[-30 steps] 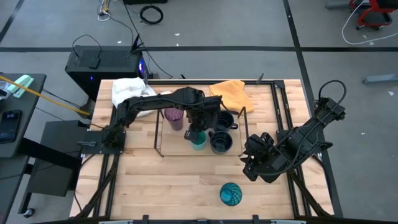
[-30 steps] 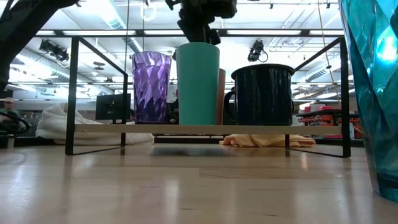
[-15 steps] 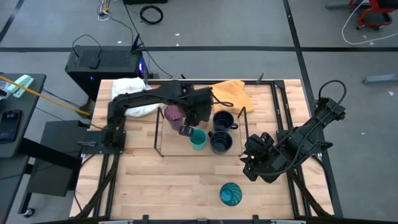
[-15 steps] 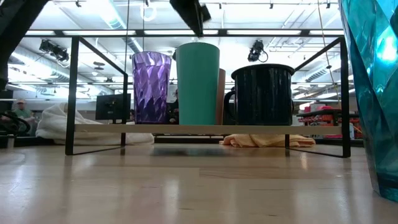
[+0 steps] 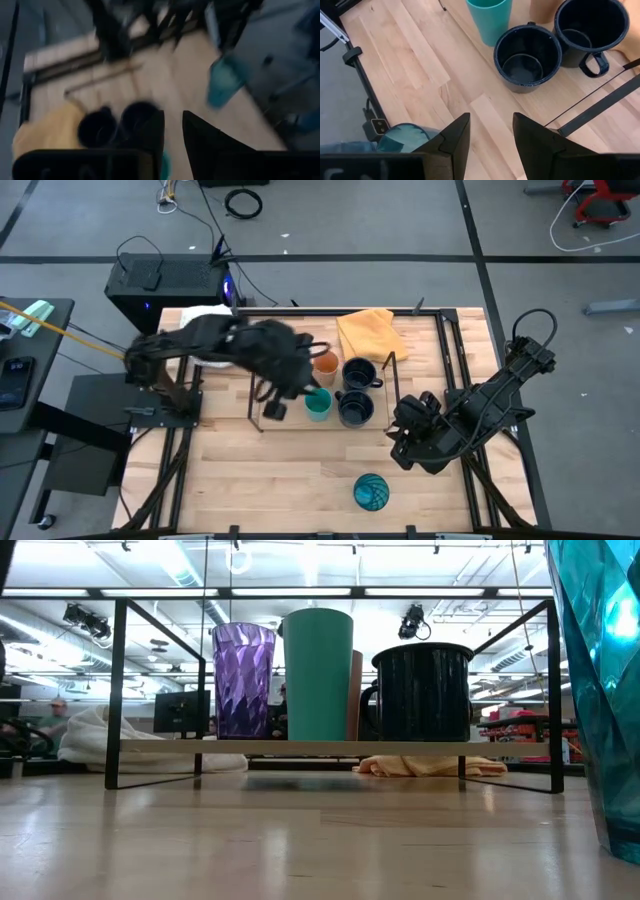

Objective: Stack small to large cups/mugs on shelf
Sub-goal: Put the blue transparent glass on the shelf

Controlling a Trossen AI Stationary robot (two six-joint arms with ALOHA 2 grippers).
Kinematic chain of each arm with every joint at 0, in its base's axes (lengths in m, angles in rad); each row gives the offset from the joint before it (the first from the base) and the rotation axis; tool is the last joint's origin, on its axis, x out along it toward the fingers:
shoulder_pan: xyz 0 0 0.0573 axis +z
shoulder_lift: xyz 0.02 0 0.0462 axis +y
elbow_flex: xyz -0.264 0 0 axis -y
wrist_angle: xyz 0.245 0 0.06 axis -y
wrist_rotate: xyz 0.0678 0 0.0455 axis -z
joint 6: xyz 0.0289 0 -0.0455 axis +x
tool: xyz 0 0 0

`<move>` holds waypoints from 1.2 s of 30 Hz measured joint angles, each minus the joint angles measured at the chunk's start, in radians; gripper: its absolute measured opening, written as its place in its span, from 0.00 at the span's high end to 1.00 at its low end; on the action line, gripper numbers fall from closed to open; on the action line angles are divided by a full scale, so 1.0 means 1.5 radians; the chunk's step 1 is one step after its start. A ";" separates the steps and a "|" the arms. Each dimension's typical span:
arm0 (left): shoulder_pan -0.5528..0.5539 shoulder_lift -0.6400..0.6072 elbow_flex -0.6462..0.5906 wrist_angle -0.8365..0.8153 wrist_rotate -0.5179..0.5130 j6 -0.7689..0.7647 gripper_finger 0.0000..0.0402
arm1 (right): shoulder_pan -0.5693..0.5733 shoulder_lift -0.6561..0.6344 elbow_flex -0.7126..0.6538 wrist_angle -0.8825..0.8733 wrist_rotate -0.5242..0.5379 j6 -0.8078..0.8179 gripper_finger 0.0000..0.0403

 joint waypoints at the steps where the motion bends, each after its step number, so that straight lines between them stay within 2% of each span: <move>1: -0.014 -0.010 0.000 0.017 0.000 -0.010 0.81 | 0.000 0.000 0.000 -0.001 0.004 0.000 0.61; 8: -0.106 -0.044 0.000 0.059 -0.007 -0.091 0.81 | 0.000 0.000 0.000 -0.006 0.040 0.008 0.61; 13: -0.196 -0.045 -0.001 0.090 -0.095 -0.057 0.85 | -0.002 0.000 0.000 -0.005 0.093 0.025 0.61; 15: -0.224 -0.047 -0.001 0.129 -0.103 -0.049 0.87 | -0.002 0.000 0.000 -0.005 0.121 0.025 0.61; 21: -0.247 -0.048 -0.025 0.196 -0.100 -0.019 0.94 | -0.013 -0.003 0.000 -0.015 0.238 0.043 0.61; 25: -0.236 -0.048 -0.090 0.258 -0.023 -0.022 0.96 | -0.038 -0.012 0.000 -0.008 0.280 0.058 0.61; 27: -0.231 -0.048 -0.139 0.303 0.000 -0.032 0.96 | -0.045 -0.016 0.000 0.001 0.275 0.057 0.61; 30: -0.223 -0.047 -0.198 0.341 0.000 -0.036 0.95 | -0.039 -0.017 0.000 0.043 0.232 0.034 0.61; 36: -0.196 -0.055 -0.226 0.346 -0.078 -0.056 0.95 | 0.010 -0.012 0.000 0.105 0.125 -0.031 0.61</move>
